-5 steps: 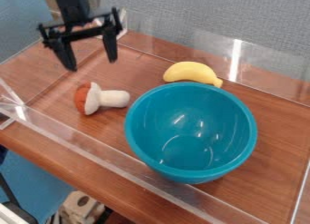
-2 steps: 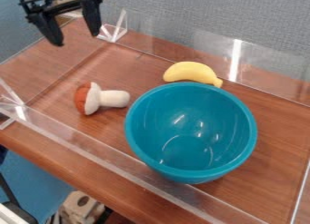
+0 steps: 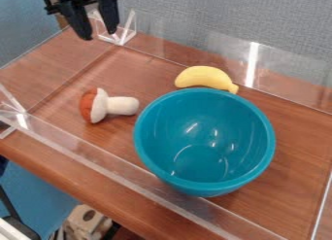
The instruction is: Remove the mushroom from the blue bowl and put it on the table
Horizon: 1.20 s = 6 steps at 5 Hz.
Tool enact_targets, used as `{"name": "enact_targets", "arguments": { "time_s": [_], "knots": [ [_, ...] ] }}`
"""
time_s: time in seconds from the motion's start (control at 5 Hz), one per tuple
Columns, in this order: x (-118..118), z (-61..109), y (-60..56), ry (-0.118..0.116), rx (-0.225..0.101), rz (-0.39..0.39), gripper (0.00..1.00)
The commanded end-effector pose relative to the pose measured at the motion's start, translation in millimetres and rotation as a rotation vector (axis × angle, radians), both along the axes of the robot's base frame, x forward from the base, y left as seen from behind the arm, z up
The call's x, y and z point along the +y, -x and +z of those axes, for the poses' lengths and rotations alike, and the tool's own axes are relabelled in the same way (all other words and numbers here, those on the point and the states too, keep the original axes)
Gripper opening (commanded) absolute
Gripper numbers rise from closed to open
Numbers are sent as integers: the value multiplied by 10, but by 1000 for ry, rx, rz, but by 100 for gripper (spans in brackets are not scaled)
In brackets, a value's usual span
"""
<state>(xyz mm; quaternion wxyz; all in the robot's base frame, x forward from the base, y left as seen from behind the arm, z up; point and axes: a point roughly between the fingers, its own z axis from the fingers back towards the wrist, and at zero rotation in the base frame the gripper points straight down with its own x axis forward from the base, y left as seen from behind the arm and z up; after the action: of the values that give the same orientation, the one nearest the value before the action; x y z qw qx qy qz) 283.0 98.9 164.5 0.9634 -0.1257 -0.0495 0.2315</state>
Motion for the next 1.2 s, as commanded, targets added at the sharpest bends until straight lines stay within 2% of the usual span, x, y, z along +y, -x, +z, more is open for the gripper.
{"name": "enact_targets", "arguments": {
  "time_s": [0.0,0.2,0.6,1.0],
  "knots": [
    [-13,126,48,-36,-47,16,100],
    [-32,45,101,-47,-45,26,100],
    [86,-237,-70,-64,-48,-26,100],
    [211,-120,18,-86,-74,120,100]
  ]
}}
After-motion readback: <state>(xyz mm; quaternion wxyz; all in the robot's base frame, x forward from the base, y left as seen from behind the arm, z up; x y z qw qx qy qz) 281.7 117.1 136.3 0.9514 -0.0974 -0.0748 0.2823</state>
